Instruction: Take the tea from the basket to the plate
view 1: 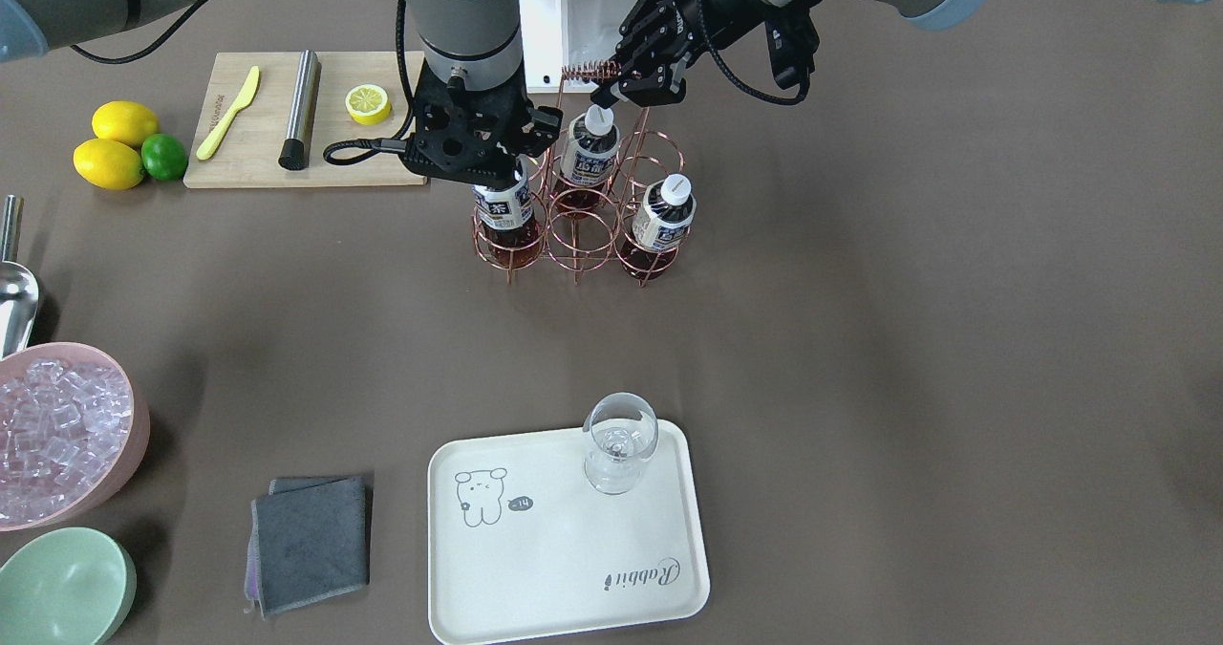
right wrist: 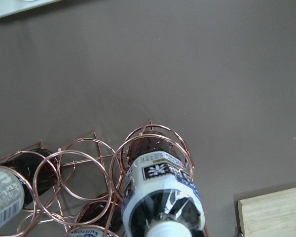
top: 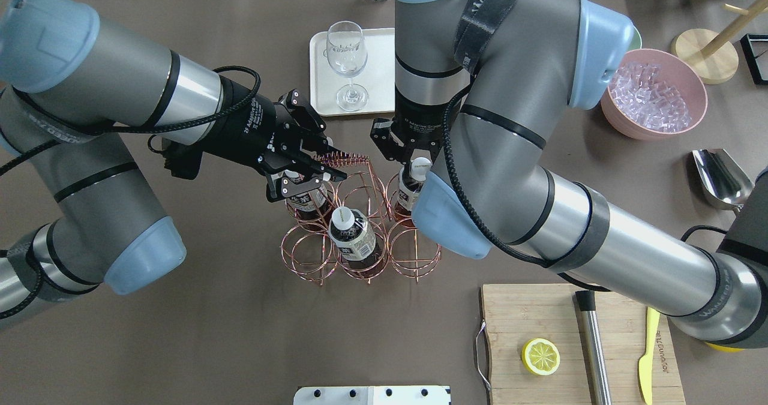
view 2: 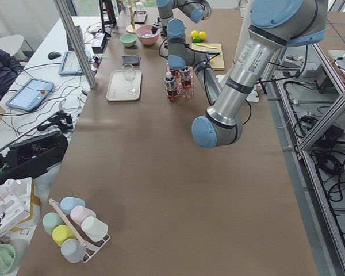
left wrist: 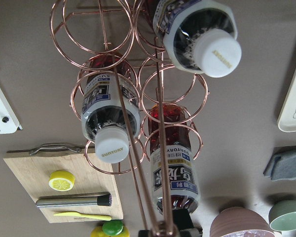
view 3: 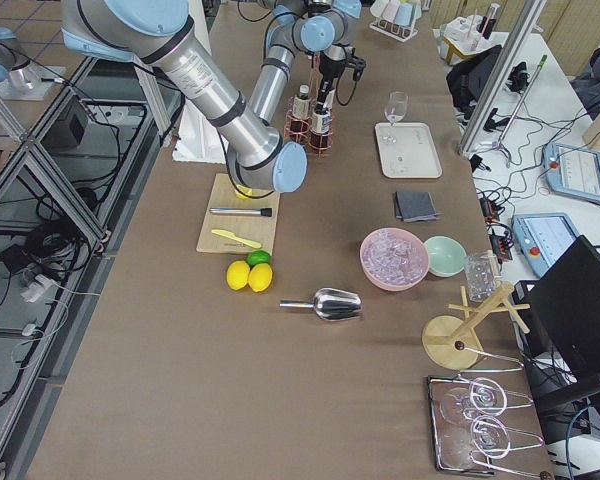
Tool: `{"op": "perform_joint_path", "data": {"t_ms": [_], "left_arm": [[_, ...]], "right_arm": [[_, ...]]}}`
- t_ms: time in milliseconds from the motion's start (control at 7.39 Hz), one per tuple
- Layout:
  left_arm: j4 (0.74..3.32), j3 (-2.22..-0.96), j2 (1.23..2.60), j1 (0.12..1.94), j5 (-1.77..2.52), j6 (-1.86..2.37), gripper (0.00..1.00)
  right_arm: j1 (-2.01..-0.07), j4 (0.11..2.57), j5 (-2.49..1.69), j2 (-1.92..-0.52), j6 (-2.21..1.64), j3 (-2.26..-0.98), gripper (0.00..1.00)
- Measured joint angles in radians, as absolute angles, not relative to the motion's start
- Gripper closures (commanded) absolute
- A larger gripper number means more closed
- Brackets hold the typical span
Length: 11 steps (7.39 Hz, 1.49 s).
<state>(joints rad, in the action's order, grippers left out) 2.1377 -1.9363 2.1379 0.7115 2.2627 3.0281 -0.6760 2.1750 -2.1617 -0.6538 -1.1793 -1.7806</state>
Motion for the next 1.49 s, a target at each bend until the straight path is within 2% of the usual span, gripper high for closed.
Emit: {"op": "perform_joint_path", "data": {"t_ms": [406, 948, 1218, 1489], "left_arm": [[2.14, -1.932, 2.134, 0.71, 2.263, 3.027, 1.0], [2.14, -1.936, 2.13, 0.709, 2.263, 3.028, 1.0], [2.14, -1.937, 2.129, 0.709, 2.264, 3.028, 1.0], [2.141, -1.938, 2.128, 0.711, 2.264, 3.028, 1.0]], "right_arm": [[-0.682, 2.288, -2.158, -0.635, -1.165, -1.869, 1.0], [-0.707, 2.483, -2.095, -0.47, -1.154, -1.886, 1.0], [-0.763, 2.498, -2.092, -0.452, -1.067, -1.853, 1.0], [-0.823, 2.407, -2.122, -0.451, -1.0, -1.733, 1.0]]}}
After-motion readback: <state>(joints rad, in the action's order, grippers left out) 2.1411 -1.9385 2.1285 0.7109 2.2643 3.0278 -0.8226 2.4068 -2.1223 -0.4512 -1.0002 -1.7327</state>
